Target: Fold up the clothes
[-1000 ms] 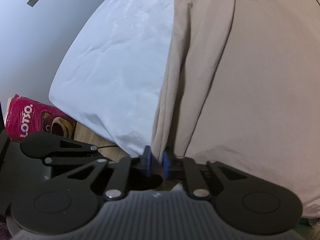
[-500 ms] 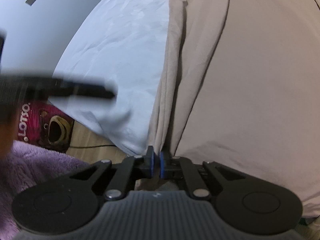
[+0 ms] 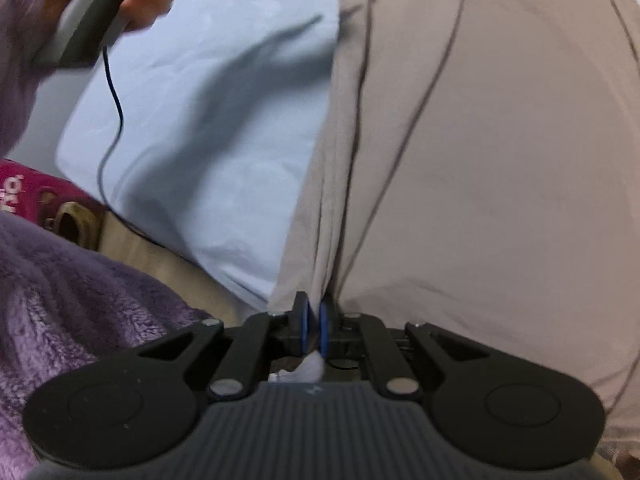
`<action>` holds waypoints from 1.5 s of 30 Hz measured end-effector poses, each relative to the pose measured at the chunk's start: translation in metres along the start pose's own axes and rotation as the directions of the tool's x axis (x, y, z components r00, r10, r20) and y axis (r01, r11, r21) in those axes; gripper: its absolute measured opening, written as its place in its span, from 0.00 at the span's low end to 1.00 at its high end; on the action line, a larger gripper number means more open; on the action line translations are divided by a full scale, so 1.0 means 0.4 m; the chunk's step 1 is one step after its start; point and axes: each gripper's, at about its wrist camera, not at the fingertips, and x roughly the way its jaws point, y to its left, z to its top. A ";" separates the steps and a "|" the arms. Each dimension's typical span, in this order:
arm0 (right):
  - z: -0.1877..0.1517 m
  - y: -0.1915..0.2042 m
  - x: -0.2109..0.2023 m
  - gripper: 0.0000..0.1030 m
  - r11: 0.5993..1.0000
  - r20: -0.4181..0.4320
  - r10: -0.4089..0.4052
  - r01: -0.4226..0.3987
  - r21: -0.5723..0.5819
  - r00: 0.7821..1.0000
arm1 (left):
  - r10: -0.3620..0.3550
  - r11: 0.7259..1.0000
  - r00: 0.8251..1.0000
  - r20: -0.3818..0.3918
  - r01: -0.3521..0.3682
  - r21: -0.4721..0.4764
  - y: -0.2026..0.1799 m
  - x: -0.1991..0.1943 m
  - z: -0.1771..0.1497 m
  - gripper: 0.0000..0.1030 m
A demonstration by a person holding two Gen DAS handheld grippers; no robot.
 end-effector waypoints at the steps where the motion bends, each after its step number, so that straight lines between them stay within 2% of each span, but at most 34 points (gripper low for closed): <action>1: -0.002 -0.003 -0.008 0.07 1.000 -0.004 -0.009 0.009 0.005 1.000 | 0.002 1.000 1.000 -0.003 -0.002 0.003 0.005 0.015 0.011 0.41; 3: 0.004 -0.002 -0.014 0.07 1.000 -0.014 -0.023 0.023 0.013 1.000 | -0.008 1.000 1.000 -0.015 0.008 -0.003 0.020 0.040 0.020 0.39; 4: 0.007 -0.002 -0.017 0.07 0.999 -0.019 -0.030 0.030 0.017 0.999 | -0.017 1.000 1.000 -0.021 0.017 -0.008 0.027 0.052 0.024 0.35; 6: 0.006 0.008 0.012 0.06 0.999 -0.024 -0.025 0.026 0.027 0.999 | -0.039 0.999 0.999 -0.022 0.039 -0.012 0.038 0.065 0.027 0.23; 9: 0.005 0.005 0.001 0.06 0.999 -0.029 -0.020 0.021 0.035 0.999 | -0.075 0.997 0.997 -0.011 0.075 -0.009 0.046 0.072 0.029 0.03; 18: -0.011 -0.031 -0.064 0.06 0.996 0.008 0.019 -0.020 0.084 1.000 | -0.150 0.988 0.987 0.051 0.148 0.038 -0.026 0.020 0.053 0.02; 26: -0.058 -0.095 -0.138 0.06 0.984 0.035 0.068 -0.072 0.164 0.997 | -0.214 0.959 0.976 0.029 0.204 0.197 -0.224 0.016 0.090 0.02; 31: -0.080 -0.154 -0.131 0.06 0.965 0.017 0.087 -0.089 0.247 0.996 | -0.175 0.940 0.984 -0.038 0.178 0.293 -0.346 0.085 0.100 0.02; 39: -0.100 -0.218 -0.088 0.06 0.932 -0.032 0.114 -0.095 0.349 0.993 | -0.091 0.921 0.988 -0.122 0.130 0.367 -0.437 0.209 0.089 0.02; 41: -0.101 -0.232 -0.081 0.06 0.925 -0.038 0.116 -0.094 0.368 0.992 | -0.087 0.920 0.988 -0.127 0.128 0.371 -0.442 0.217 0.089 0.05; 42: -0.102 -0.237 -0.079 0.06 0.922 -0.038 0.119 -0.096 0.375 0.992 | -0.083 0.919 0.989 -0.125 0.124 0.374 -0.444 0.217 0.089 0.10; 45: -0.106 -0.247 -0.074 0.06 0.913 -0.036 0.133 -0.109 0.392 0.990 | -0.076 0.914 0.994 -0.074 0.099 0.393 -0.447 0.179 0.094 0.20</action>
